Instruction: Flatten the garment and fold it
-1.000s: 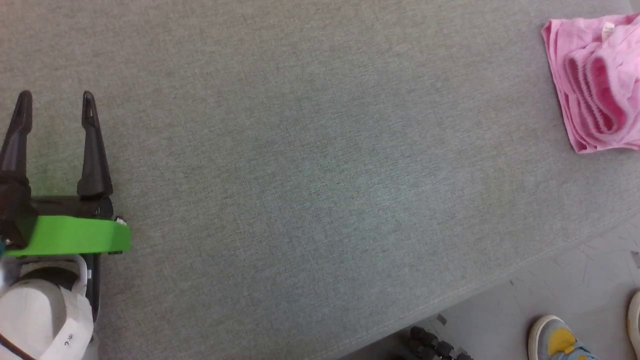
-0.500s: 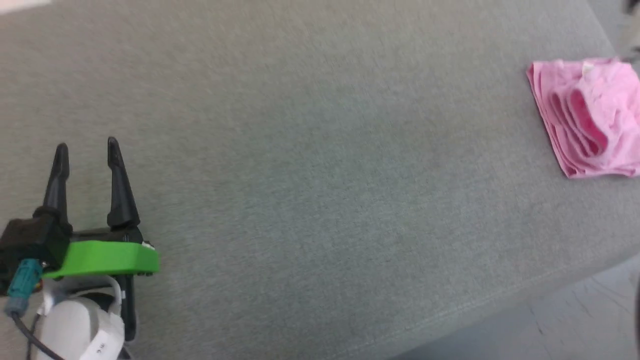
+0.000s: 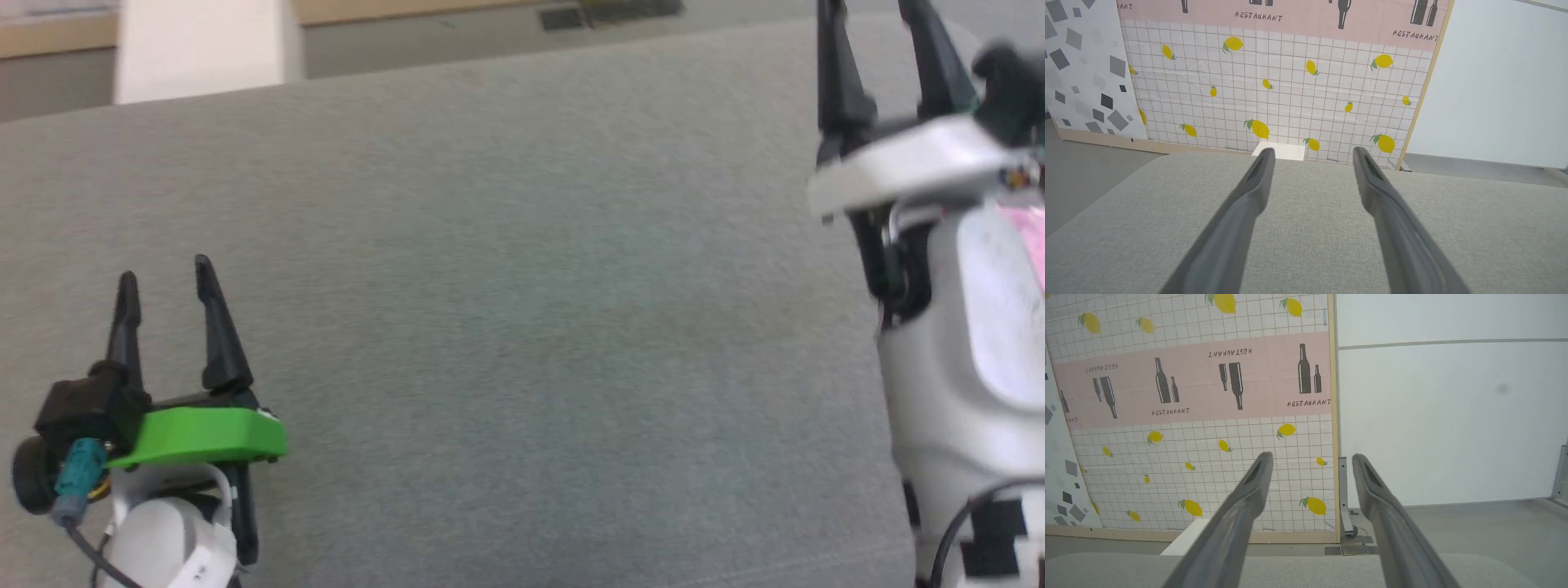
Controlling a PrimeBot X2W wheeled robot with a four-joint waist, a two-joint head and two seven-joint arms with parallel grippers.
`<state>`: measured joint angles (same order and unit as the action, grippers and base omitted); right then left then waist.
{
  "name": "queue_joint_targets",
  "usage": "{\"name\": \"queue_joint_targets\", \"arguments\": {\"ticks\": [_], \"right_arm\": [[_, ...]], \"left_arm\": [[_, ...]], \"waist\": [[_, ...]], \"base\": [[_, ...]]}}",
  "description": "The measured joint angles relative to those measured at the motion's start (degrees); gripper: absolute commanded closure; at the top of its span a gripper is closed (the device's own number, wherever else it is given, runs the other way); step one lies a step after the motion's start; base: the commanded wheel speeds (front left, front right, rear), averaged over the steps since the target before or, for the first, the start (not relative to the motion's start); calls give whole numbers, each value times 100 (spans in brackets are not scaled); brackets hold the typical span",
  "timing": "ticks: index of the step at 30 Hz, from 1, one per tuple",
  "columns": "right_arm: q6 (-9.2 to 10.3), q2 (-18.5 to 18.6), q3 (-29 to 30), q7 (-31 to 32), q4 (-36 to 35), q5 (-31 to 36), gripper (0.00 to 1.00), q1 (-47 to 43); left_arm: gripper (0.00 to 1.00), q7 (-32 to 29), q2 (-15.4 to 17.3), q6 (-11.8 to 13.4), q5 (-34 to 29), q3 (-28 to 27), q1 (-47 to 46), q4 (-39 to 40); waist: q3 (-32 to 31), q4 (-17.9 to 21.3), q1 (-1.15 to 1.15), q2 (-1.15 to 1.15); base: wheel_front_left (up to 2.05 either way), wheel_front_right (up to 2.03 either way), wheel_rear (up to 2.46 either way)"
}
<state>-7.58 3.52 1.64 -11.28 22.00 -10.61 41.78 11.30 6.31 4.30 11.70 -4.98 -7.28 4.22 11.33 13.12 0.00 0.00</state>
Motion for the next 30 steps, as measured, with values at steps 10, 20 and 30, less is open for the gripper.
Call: {"name": "queue_joint_targets", "arguments": {"ticks": [10,20,30], "right_arm": [[0,-54,134,-296,-697,-237,0,-1598],[0,-57,163,-338,-1012,-328,0,-2812],[0,-58,4,-338,-1105,-188,0,-3348]], "left_arm": [[0,77,-124,112,-12,309,-4,-335],[0,198,-200,98,-196,767,-2,-813],[0,298,-246,132,-155,856,144,-1152]], "waist": [[-383,-609,0,0],[-596,-737,0,0],[-670,-700,0,0]], "base": [[0,0,0],[0,0,0],[0,0,0]]}}
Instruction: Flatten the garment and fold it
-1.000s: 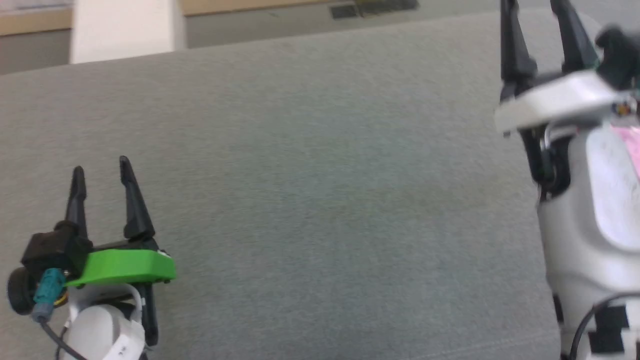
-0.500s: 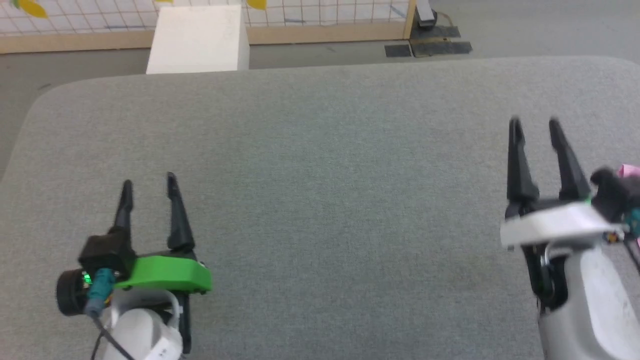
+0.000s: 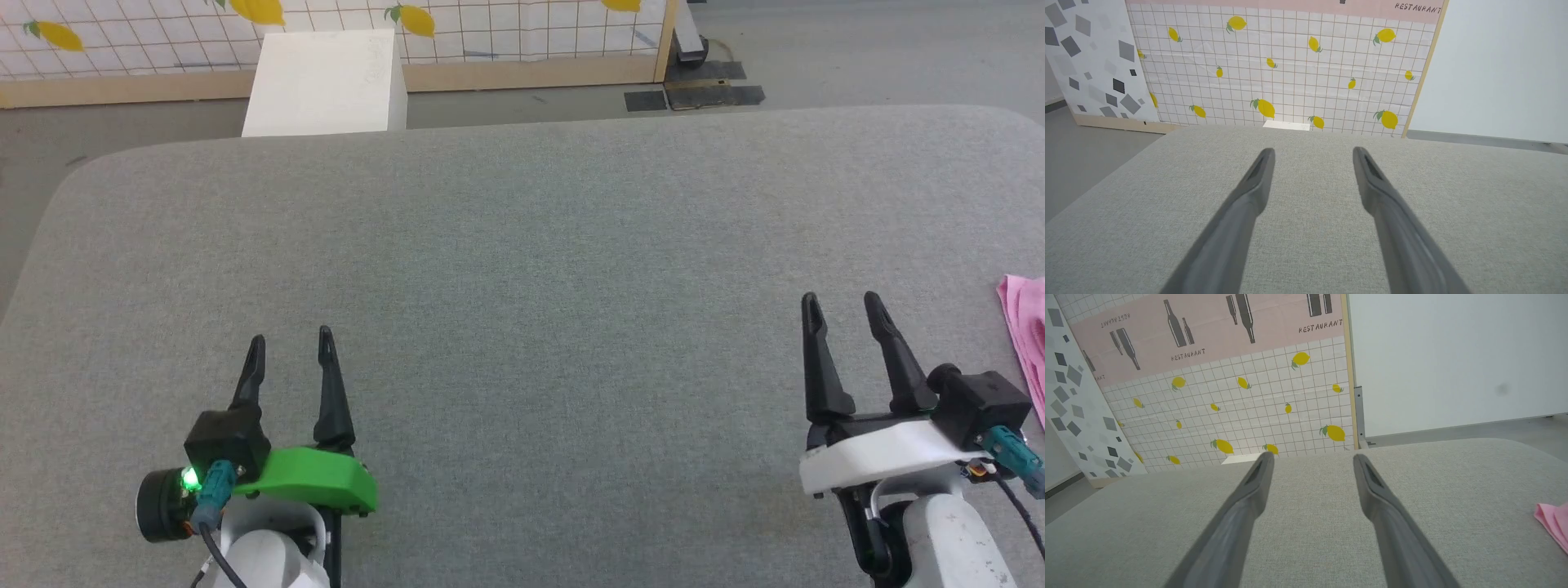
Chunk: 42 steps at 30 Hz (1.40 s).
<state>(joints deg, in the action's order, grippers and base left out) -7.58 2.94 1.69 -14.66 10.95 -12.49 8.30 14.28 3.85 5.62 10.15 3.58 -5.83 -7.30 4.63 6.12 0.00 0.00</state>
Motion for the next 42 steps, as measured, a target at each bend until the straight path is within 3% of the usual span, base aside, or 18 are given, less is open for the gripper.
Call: {"name": "queue_joint_targets", "arguments": {"ticks": [7,8,42], "right_arm": [[0,0,-29,0,-16,-8,0,-25],[0,0,-22,2,-14,-8,100,-27],[0,1,-42,358,-246,256,100,-138]], "left_arm": [[0,19,0,-2,7,-1,26,-121],[100,9,0,-3,23,2,23,-125],[100,-345,-10,-110,-180,-79,86,68]], "waist": [[-21,17,0,0],[-25,18,0,0],[-136,-142,0,0]], "base": [[0,0,0],[0,0,0],[0,0,0]]}}
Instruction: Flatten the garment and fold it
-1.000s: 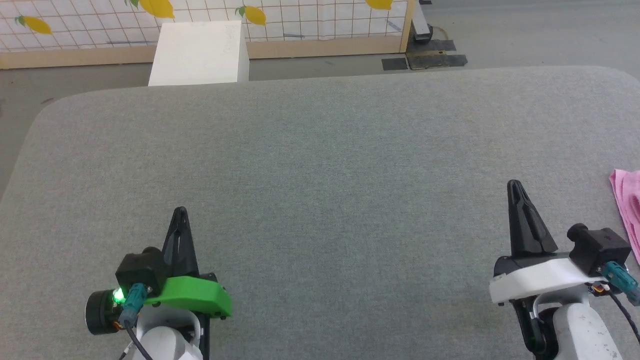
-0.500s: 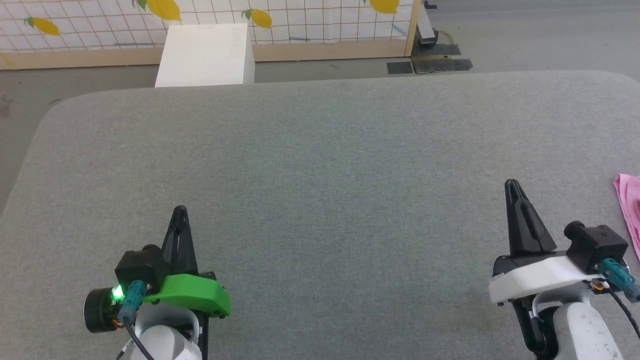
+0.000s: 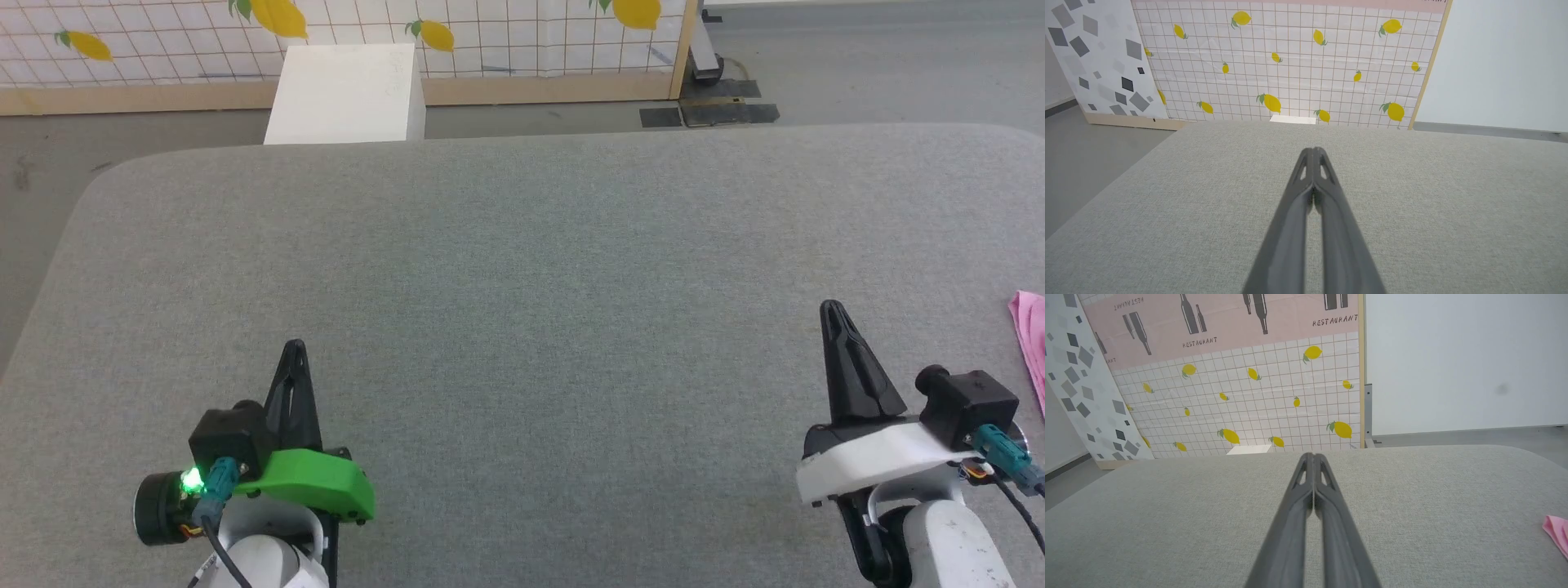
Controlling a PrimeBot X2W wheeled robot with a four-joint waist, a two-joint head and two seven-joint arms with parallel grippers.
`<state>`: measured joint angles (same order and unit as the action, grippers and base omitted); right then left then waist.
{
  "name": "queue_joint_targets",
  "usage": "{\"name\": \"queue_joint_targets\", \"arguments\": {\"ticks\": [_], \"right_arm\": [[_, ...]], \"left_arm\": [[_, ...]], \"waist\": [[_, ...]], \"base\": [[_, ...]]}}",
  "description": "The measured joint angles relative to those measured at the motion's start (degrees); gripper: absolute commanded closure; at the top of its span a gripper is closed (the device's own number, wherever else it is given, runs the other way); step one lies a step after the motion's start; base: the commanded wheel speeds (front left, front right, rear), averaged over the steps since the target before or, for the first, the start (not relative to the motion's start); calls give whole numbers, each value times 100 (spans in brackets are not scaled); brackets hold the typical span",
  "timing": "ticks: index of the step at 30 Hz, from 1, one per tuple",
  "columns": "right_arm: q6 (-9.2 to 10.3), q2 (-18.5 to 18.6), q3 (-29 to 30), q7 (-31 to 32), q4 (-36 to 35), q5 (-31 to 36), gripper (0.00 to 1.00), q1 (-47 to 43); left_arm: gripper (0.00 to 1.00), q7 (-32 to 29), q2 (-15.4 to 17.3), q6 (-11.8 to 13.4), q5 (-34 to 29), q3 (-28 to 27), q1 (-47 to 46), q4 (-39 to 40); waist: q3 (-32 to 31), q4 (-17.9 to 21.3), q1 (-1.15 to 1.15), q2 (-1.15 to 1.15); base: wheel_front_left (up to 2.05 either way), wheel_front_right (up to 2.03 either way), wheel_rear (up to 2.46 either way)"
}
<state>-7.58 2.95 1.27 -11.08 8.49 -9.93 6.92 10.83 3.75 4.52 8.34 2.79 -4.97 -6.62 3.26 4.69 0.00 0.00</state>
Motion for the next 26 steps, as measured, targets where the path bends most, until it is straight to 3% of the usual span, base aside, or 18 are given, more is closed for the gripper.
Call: {"name": "queue_joint_targets", "arguments": {"ticks": [26], "right_arm": [[0,0,-41,311,-238,292,100,-190]], "left_arm": [[100,-320,-12,-143,-247,-60,95,177]], "waist": [[-96,-138,0,0]], "base": [[0,0,0]]}}
